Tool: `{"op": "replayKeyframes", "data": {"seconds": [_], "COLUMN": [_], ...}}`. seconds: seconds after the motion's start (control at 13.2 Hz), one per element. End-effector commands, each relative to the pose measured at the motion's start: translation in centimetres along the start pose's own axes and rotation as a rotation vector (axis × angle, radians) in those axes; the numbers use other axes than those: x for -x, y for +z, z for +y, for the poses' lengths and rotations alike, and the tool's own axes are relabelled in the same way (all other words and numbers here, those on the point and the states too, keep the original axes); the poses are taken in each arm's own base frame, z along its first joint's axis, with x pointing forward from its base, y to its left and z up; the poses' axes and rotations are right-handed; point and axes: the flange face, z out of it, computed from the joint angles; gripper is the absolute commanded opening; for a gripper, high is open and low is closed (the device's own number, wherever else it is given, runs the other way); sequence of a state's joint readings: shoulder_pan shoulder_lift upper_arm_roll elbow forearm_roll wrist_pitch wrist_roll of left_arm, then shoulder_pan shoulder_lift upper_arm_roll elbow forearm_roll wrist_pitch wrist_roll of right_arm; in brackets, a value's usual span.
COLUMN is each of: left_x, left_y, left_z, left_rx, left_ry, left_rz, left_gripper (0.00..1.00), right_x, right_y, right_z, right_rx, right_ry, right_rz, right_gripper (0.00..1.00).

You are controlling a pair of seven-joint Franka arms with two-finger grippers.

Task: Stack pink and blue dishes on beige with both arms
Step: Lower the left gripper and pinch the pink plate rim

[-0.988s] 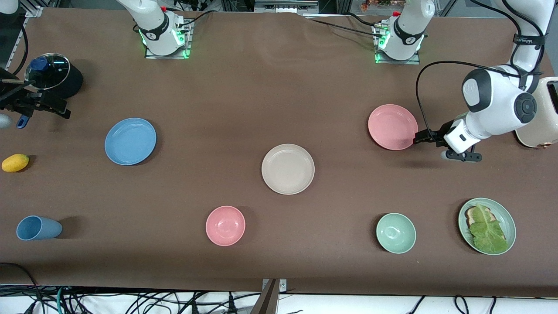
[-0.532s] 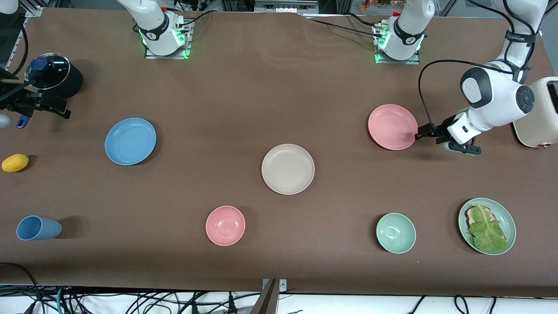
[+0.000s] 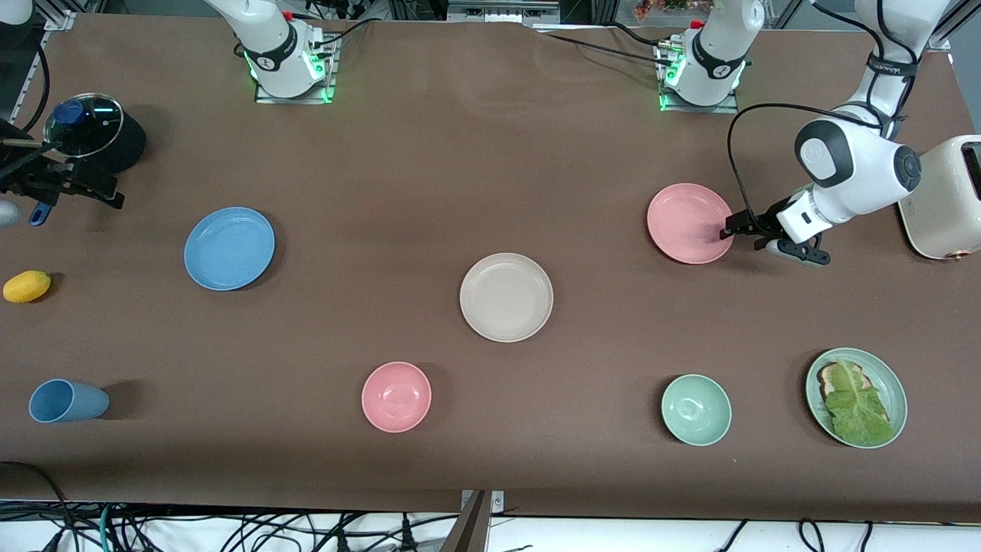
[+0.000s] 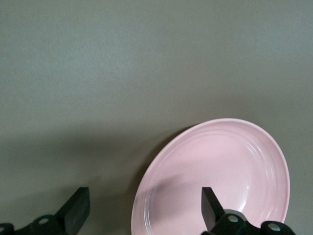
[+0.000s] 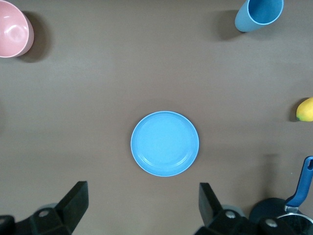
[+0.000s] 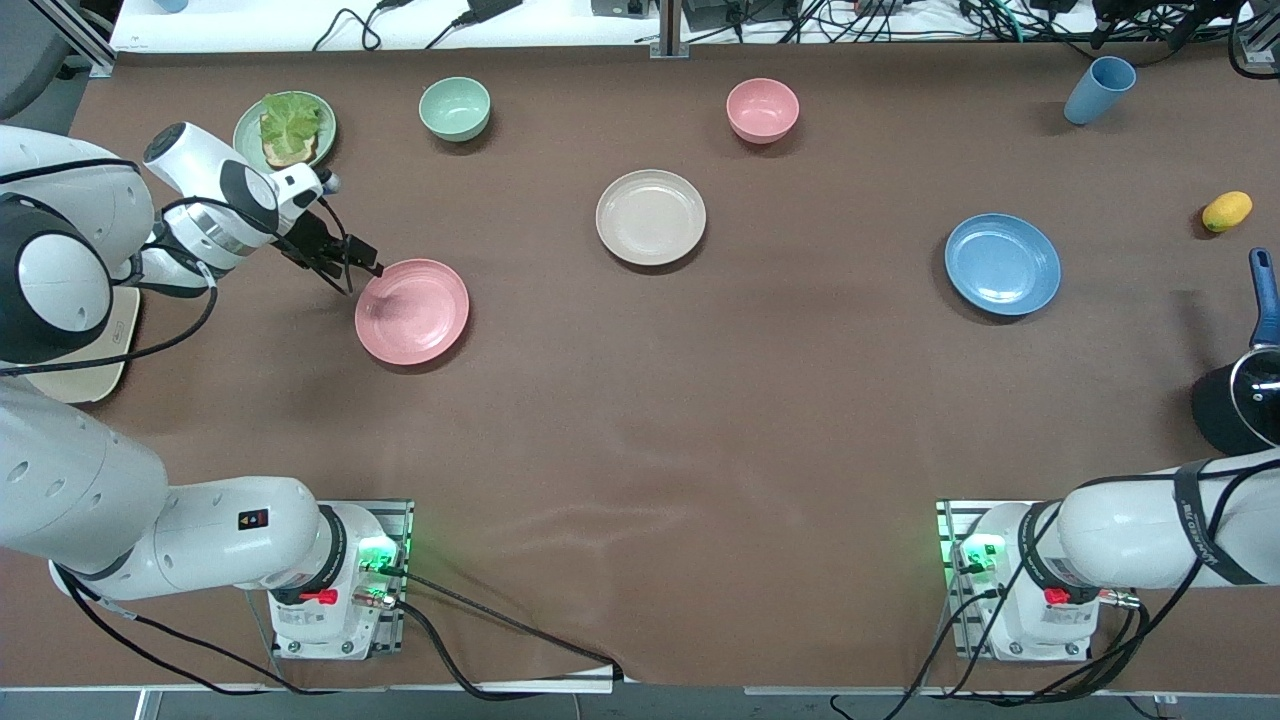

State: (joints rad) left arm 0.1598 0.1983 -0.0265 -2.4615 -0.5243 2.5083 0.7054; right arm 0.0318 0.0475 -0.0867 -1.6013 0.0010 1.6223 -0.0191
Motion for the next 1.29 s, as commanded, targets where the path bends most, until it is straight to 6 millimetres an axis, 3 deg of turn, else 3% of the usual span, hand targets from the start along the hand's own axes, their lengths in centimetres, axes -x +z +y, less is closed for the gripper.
{"op": "replayKeyframes", "data": {"seconds": [0.0,0.46,1.22], "left_x": [1.1,3.3,6.7], "left_y": [1.3,3.6,3.9], "left_z": [-0.6,-1.4,-2.4], "left_rx": [0.035,0.090,0.093], "left_ry": [0.017,0.034,0.009], "left_rz": [0.030,0.062,0.087], "left_gripper": [1.00,1.00,1.00], "right_x": [-0.1,-0.1,-0.1], "right_y": [-0.4,-0.4,-0.4], "right_z": [-0.1,-0.1,-0.2], "right_rx": [-0.008,-0.008,-0.009], "right_ry": [0.006,0.006,0.004], "right_rz": [0.005,0.004,0.005], "right_gripper": [1.00,1.00,1.00]}}
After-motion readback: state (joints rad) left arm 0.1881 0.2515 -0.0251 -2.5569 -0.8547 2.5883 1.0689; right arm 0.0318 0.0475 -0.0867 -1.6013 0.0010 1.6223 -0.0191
